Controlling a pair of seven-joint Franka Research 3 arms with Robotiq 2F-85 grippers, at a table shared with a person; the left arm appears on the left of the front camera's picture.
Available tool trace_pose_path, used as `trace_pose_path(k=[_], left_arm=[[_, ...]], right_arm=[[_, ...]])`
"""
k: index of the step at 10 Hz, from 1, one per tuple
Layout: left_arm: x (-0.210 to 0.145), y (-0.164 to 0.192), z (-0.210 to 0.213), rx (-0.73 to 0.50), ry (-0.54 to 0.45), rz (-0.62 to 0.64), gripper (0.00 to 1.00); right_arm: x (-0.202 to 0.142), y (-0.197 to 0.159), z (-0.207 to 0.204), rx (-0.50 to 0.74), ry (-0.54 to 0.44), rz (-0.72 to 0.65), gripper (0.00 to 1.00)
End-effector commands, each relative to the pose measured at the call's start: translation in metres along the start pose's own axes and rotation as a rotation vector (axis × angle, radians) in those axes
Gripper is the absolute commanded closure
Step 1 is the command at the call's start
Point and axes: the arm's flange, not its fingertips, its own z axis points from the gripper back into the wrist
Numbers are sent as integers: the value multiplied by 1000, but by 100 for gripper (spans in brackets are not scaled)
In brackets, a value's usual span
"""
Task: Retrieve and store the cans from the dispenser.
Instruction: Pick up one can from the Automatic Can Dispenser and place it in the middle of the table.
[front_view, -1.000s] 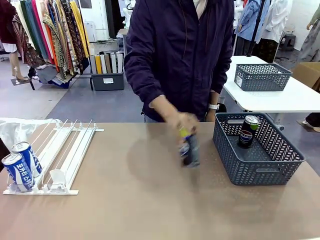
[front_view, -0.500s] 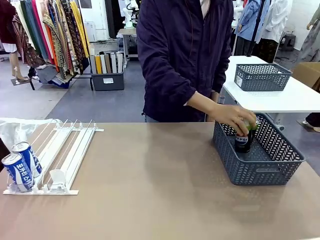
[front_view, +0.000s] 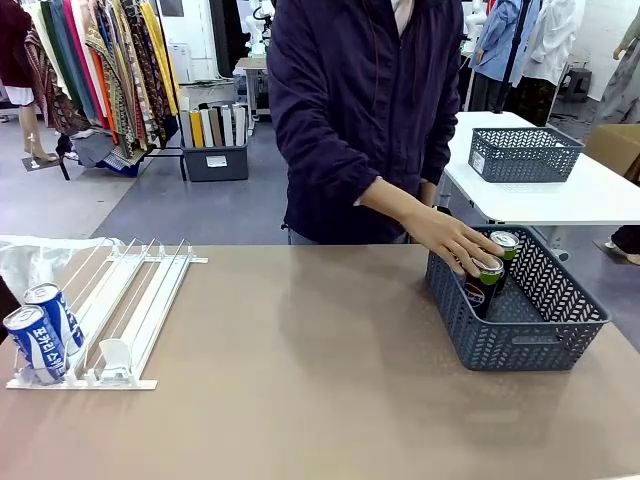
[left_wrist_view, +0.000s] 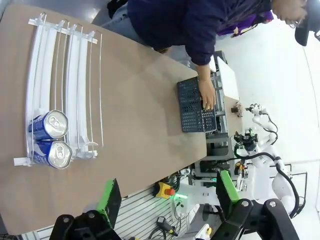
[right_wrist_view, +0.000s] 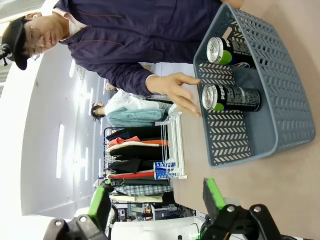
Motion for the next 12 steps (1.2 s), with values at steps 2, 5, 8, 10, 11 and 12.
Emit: trace_pose_path(k=[2,5,8,10,11,12], left_arm=[[-1,0,1,-4,4,-19,0],[13,-31,-44,390,296,-139,0],[11,-59,-113,935,491,-310,0],[17,-55,-139,987,508,-427,0],[20,-51,-144,986,494,-425,0],[9,-67,-144,898,494,-342,0]], right_arm=[[0,3,0,8,1,-2,0],[0,3,0,8,1,-2,0],[0,3,0,8,1,-2,0],[0,3,0,8,1,-2,0],[0,3,0,8,1,-2,0],[0,3,0,8,1,-2,0]])
